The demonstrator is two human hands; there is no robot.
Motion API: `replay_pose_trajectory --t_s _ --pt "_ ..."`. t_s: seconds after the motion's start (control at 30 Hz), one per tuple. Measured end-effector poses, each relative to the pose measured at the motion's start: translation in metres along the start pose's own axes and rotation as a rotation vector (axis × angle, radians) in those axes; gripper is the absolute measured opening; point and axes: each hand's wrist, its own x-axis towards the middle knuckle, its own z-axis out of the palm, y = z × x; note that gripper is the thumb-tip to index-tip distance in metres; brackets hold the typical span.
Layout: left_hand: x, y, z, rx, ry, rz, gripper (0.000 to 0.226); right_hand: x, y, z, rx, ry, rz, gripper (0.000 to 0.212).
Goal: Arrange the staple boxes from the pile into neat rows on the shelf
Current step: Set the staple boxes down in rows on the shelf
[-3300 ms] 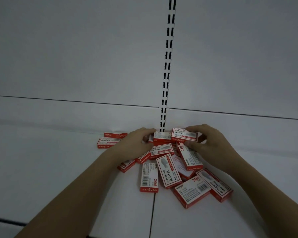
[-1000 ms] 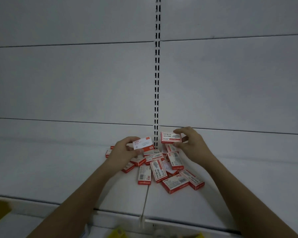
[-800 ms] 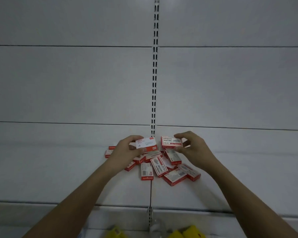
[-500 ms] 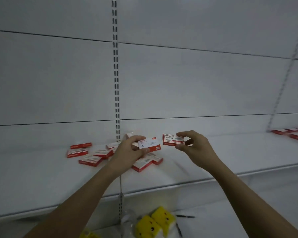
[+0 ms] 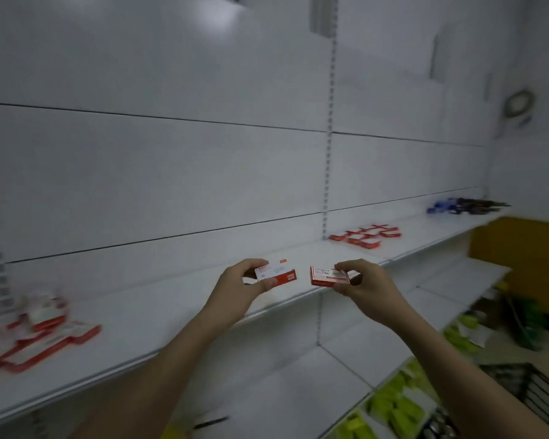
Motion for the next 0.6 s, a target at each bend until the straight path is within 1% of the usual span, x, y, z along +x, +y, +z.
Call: replay_pose_trajectory --t_s 0.1,0.17,0.23,0.3,0.37,0.5,0.6 --pt "0.025 0.033 0.080 -0.023 -0.046 0.036 0.035 -0.003 0.058 -0.069 -0.075 0.021 0.061 0.038" --pt "0.041 0.051 0.128 -0.037 -0.088 0.041 0.037 -0.003 0.089 -0.112 -0.112 0.051 0.087 0.033" --pt "0.056 0.064 0.169 -0.048 -0.113 0.033 0.039 -0.002 0.117 -0.146 -0.143 0.079 0.109 0.028" --pt "0.070 0.076 0.205 -0.053 -0.128 0.022 0.040 -0.001 0.144 -0.174 -0.170 0.093 0.138 0.030" --pt "0.085 0.085 0.242 -0.044 -0.141 0.021 0.041 0.002 0.176 -0.196 -0.181 0.112 0.161 0.034" --pt "0.108 0.083 0.300 -0.055 -0.135 0.010 0.034 0.015 0.226 -0.217 -0.206 0.136 0.189 0.039" --pt "0.132 0.075 0.343 -0.048 -0.072 -0.020 0.041 0.035 0.265 -0.222 -0.220 0.145 0.208 0.041"
